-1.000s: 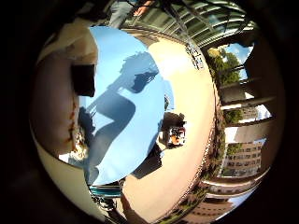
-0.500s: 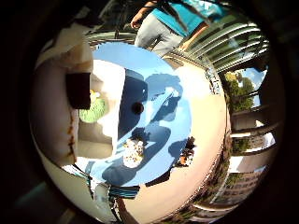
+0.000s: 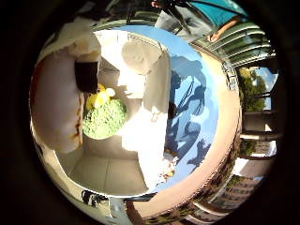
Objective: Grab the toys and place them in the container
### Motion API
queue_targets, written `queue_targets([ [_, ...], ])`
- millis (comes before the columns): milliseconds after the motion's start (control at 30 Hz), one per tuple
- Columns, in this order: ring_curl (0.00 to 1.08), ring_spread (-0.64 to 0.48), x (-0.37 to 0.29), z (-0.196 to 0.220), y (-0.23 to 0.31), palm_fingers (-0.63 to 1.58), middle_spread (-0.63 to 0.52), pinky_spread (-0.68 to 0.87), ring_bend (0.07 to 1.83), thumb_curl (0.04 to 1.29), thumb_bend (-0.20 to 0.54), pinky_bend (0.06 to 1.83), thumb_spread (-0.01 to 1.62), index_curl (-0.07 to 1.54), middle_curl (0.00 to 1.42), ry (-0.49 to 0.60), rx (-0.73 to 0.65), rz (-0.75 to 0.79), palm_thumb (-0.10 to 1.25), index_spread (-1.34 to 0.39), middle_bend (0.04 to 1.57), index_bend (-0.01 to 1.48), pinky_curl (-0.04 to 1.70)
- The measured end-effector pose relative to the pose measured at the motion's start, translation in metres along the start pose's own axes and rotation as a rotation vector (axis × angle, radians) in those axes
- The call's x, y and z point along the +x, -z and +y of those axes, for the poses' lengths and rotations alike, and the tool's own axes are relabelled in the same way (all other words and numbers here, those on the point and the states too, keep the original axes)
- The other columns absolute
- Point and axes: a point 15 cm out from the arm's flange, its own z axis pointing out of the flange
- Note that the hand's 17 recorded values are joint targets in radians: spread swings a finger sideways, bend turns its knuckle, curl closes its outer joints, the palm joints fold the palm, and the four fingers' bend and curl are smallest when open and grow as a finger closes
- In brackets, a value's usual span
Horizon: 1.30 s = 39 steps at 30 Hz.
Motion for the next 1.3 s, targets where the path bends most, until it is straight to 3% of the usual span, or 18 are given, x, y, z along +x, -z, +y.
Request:
queue_targets([
  [233,0.34,0.28,0.010,0.021,0.057,-0.04,0.03,0.45,0.66,0.49,-0.034,1.03,1.14,0.61,0.43,0.021,0.051,0.021,0.64,-0.49,0.24,0.15,0.58],
  [467,0.31,0.30,0.037,0.084,0.131,0.03,0.04,0.49,0.62,0.46,-0.031,0.97,1.13,0.46,0.39,0.024,0.061,0.053,0.63,-0.43,0.20,0.14,0.51],
  [600,0.31,0.31,0.079,0.133,0.142,0.03,0.06,0.51,0.61,0.45,-0.032,0.96,1.14,0.40,0.39,-0.035,-0.033,0.109,0.62,-0.33,0.21,0.12,0.49],
  [733,0.31,0.31,0.143,0.191,0.131,-0.03,0.10,0.51,0.58,0.43,-0.033,0.92,1.15,0.37,0.39,-0.123,-0.215,0.178,0.60,-0.27,0.21,0.12,0.47],
  [900,0.30,0.31,0.198,0.236,0.092,-0.02,0.14,0.51,0.56,0.42,-0.027,0.89,1.17,0.31,0.37,-0.237,-0.314,0.118,0.58,-0.21,0.20,0.12,0.43],
  [1300,0.30,0.32,0.231,0.284,-0.035,0.07,0.18,0.51,0.58,0.39,-0.028,0.88,1.20,0.25,0.36,-0.323,-0.365,0.074,0.55,-0.03,0.19,0.14,0.38],
])
